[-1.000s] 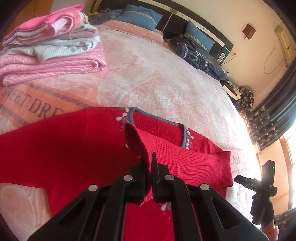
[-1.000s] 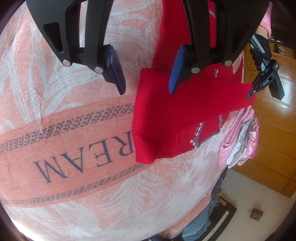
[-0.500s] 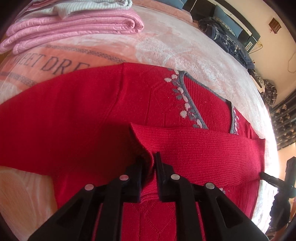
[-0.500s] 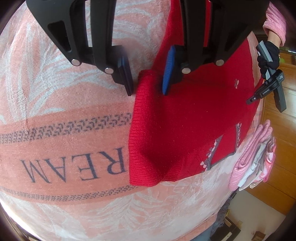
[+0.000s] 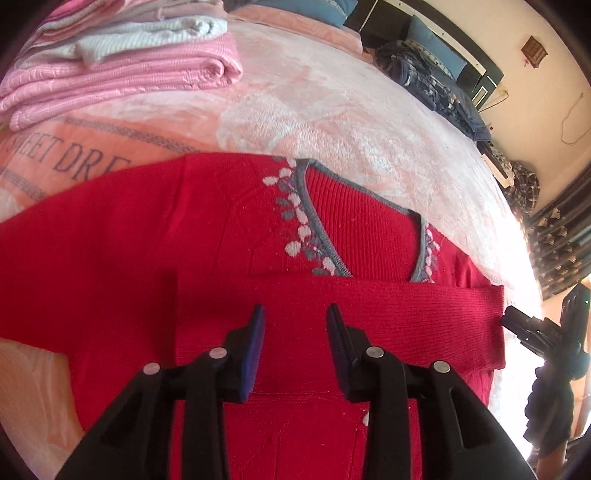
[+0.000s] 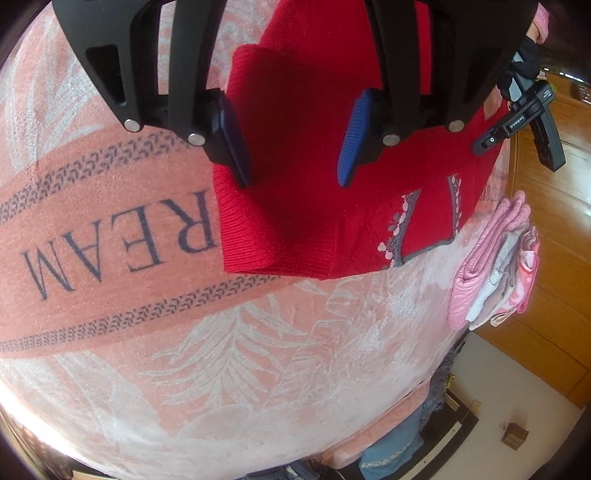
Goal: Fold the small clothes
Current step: 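Grasp the other sleeve with the left tool and fold it across the body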
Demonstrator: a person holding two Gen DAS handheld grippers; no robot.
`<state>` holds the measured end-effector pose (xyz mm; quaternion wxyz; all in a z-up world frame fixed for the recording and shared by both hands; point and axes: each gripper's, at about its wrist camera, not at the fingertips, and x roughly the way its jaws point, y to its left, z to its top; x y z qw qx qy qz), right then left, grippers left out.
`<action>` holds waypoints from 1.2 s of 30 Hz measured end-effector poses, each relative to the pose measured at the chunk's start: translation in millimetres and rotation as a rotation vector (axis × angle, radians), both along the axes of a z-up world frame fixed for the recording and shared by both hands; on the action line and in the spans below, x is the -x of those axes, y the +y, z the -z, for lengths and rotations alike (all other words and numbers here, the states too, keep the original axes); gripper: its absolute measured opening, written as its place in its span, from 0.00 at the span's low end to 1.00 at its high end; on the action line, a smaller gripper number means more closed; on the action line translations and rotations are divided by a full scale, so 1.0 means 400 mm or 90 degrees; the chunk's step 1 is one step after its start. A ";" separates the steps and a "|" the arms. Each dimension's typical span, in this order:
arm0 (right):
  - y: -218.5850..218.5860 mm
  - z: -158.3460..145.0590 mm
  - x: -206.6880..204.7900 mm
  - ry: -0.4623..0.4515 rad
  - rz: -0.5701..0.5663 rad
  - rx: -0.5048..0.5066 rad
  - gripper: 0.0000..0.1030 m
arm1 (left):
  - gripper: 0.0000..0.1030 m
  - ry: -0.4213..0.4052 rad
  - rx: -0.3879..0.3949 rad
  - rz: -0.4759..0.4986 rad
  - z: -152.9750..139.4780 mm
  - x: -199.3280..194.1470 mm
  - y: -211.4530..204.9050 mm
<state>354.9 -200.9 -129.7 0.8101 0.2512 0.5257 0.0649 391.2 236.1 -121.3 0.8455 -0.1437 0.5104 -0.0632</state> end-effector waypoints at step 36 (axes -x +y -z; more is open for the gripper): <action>0.352 -0.016 0.044 0.013 -0.191 0.023 0.51 | 0.54 0.035 0.113 -0.512 0.036 0.432 1.033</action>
